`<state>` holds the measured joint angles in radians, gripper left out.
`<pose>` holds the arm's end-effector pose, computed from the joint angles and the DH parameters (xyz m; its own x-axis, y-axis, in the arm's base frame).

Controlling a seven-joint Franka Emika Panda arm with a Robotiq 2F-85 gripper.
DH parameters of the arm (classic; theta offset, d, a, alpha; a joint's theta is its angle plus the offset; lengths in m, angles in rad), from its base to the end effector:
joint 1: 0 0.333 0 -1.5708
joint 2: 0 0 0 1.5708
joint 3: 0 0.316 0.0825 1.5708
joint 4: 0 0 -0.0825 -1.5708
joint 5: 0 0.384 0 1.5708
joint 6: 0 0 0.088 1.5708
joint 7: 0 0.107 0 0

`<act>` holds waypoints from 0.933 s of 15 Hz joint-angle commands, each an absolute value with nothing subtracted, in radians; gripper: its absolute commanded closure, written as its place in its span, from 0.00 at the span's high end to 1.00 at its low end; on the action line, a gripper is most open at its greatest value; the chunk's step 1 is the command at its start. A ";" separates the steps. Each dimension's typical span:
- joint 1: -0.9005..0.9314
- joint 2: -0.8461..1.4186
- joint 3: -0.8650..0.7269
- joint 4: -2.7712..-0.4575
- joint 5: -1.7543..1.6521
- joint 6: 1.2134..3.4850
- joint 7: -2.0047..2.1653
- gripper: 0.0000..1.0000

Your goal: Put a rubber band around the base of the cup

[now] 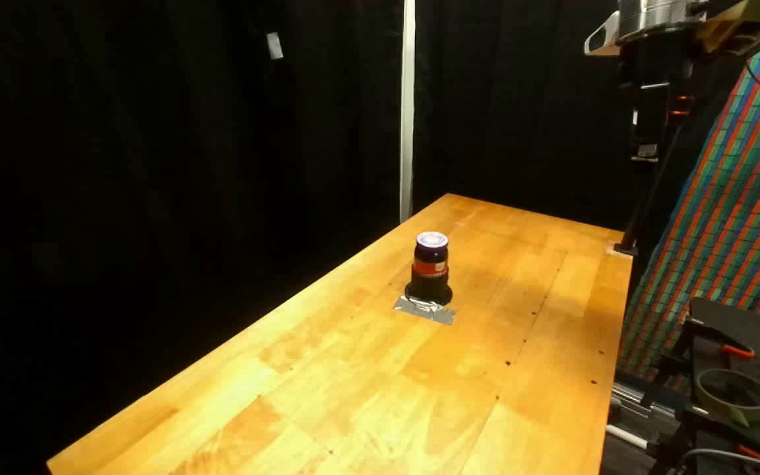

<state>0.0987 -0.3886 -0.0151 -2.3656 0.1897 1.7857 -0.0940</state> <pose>0.4059 0.0500 0.4605 0.9749 0.1361 -0.1763 0.1007 -0.9754 -0.1963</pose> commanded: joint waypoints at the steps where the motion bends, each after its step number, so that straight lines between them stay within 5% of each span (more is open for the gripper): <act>1: 0.085 -0.388 -0.003 -2.361 0.194 1.784 -0.098 1.00; 7: 0.086 -0.378 0.005 -2.342 0.180 1.770 -0.090 1.00; 14: 0.092 -0.041 0.103 -2.030 0.040 1.802 0.110 1.00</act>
<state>0.0956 -0.2257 0.0603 -2.2120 0.1070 1.7886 0.0154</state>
